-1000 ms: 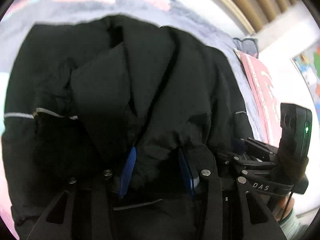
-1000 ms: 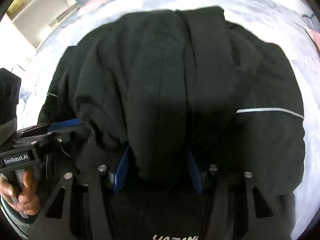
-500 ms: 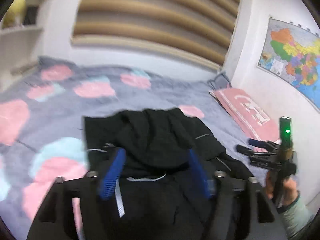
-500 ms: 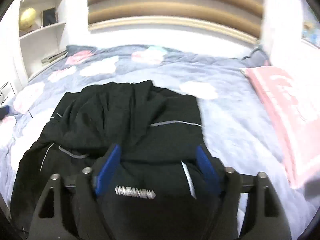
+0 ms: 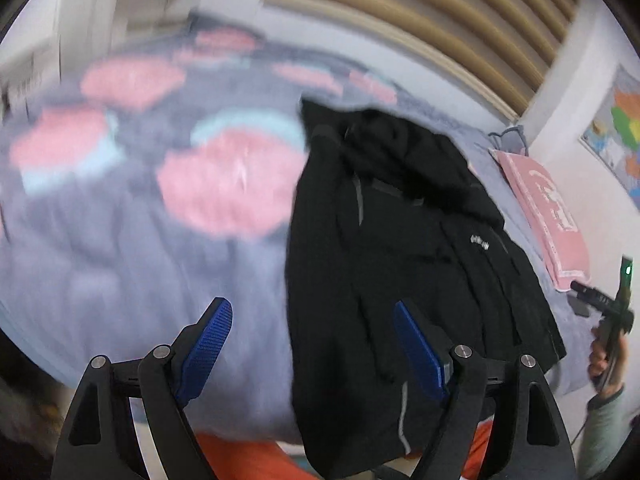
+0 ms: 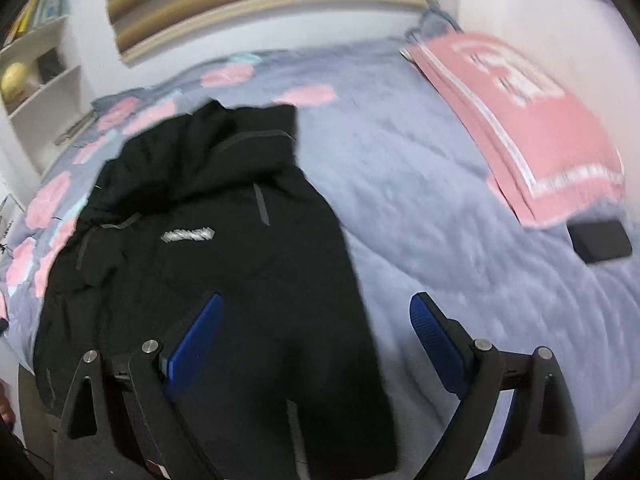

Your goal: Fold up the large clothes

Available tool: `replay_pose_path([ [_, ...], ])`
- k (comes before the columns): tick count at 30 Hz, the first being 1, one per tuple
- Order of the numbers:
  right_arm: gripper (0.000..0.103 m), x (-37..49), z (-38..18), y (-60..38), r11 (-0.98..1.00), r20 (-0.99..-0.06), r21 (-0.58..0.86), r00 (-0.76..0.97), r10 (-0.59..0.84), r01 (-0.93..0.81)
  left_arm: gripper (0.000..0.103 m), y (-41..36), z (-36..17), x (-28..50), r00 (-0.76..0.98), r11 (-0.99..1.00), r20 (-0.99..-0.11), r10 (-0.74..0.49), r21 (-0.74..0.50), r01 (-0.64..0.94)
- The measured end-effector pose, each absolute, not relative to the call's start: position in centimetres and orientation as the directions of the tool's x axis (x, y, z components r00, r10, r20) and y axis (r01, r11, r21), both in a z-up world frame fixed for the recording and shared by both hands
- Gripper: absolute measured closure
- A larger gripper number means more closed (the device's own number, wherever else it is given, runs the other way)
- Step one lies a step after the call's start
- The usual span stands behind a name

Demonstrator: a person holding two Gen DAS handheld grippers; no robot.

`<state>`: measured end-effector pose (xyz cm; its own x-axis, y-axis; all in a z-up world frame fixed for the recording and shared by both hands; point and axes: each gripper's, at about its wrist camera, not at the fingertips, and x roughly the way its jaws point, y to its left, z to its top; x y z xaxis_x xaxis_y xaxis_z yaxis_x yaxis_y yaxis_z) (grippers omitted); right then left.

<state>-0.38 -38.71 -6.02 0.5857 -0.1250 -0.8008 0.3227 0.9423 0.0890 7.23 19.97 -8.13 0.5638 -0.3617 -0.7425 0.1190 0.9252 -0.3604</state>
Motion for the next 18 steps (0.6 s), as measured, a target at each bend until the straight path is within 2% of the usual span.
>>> replay_pose_path([
  [1,0.009,-0.4,-6.8,-38.8,0.938,-0.807,0.08,0.574,-0.137,0.336,0.022,19.8,-9.2,7.5,0.542,0.918,-0.75,-0.379,-0.381,0.114],
  [4,0.022,-1.6,-8.4,-39.9,0.929,-0.822,0.014,0.534,-0.199,0.369,0.035,19.3,-11.7,7.3,0.478,0.896,-0.768,-0.427,-0.429,0.11],
  [5,0.03,-1.8,-9.0,-40.2,0.929,-0.83,-0.005,0.517,-0.21,0.37,0.044,18.9,-12.6,7.6,0.445,0.9,-0.79,-0.421,-0.425,0.098],
  [7,0.035,-2.0,-9.9,-40.6,0.933,-0.844,-0.003,0.5,-0.196,0.36,0.05,18.2,-14.1,7.7,0.407,0.913,-0.823,-0.397,-0.401,0.08],
  [13,0.038,-1.7,-13.2,-42.1,0.946,-0.897,0.03,0.426,-0.116,0.321,0.051,16.9,-14.2,7.5,0.412,0.916,-0.82,-0.396,-0.385,0.115],
  [16,0.043,-1.2,-14.7,-41.9,0.953,-0.92,0.056,0.387,-0.067,0.299,0.051,15.0,-13.6,7.8,0.403,0.911,-0.817,-0.412,-0.375,0.173],
  [18,0.059,-0.8,-15.5,-41.5,0.954,-0.929,0.074,0.369,-0.04,0.292,0.051,13.7,-12.8,7.8,0.394,0.891,-0.8,-0.453,-0.397,0.219],
])
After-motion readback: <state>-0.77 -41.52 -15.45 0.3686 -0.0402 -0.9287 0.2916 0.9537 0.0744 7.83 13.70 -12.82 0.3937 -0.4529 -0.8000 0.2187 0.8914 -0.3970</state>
